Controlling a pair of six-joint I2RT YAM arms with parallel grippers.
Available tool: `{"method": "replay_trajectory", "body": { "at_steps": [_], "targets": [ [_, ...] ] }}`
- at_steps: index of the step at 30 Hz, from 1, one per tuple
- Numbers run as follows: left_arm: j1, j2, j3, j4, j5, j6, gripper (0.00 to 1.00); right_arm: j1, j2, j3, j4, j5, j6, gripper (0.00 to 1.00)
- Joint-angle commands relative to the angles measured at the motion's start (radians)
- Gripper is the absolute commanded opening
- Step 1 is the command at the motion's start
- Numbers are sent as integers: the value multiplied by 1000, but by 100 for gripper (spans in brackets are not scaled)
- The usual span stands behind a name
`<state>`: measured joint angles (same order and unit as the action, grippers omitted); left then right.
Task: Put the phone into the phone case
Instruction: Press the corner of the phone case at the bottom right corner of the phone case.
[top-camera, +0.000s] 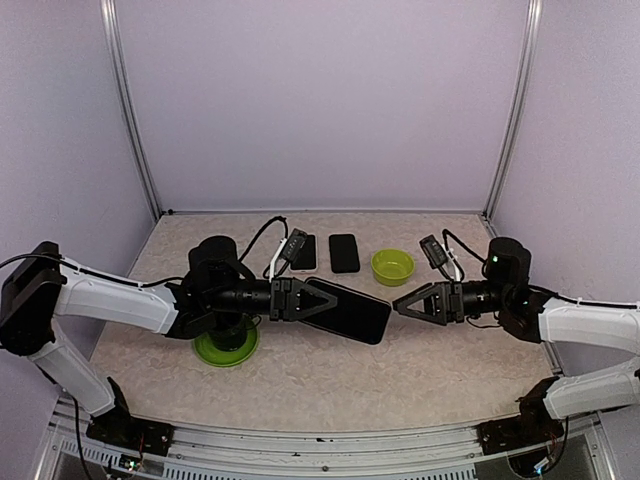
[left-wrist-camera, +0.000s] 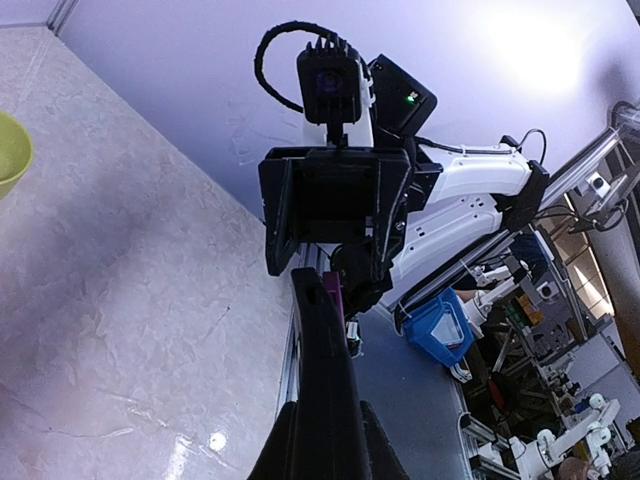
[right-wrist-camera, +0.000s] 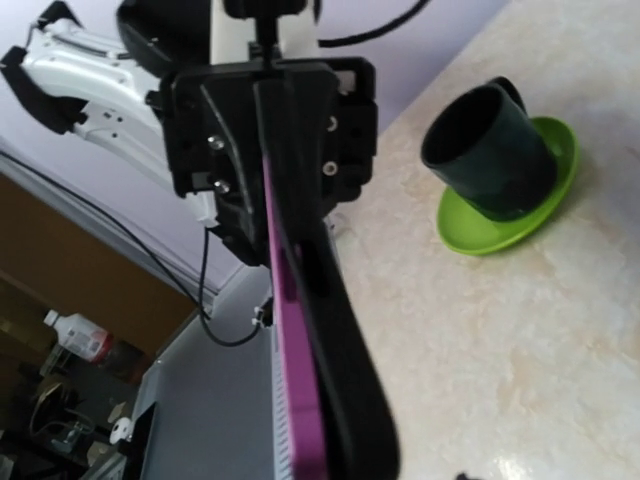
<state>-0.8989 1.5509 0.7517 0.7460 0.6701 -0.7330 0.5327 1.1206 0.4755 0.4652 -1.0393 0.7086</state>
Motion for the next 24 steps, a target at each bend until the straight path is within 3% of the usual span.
{"method": "replay_trajectory", "body": {
  "at_steps": [1, 8, 14, 22, 23, 24],
  "targets": [
    [-7, -20, 7, 125, 49, -6, 0, 1, 14, 0, 72, -51, 27, 56],
    [-16, -1, 25, 126, 62, -7, 0, 36, 46, 14, 134, -93, 60, 53],
    [-17, 16, 34, 121, 60, -11, 0, 83, 58, 57, 74, -107, 11, 44],
    [-16, 26, 36, 121, 51, -16, 0, 109, 85, 76, 76, -118, 2, 10],
    [-13, 29, 38, 116, 49, -16, 3, 110, 84, 80, 68, -113, -1, 4],
    [-13, 29, 40, 108, 44, -17, 12, 110, 80, 86, 49, -105, -13, 0]
  ]
}}
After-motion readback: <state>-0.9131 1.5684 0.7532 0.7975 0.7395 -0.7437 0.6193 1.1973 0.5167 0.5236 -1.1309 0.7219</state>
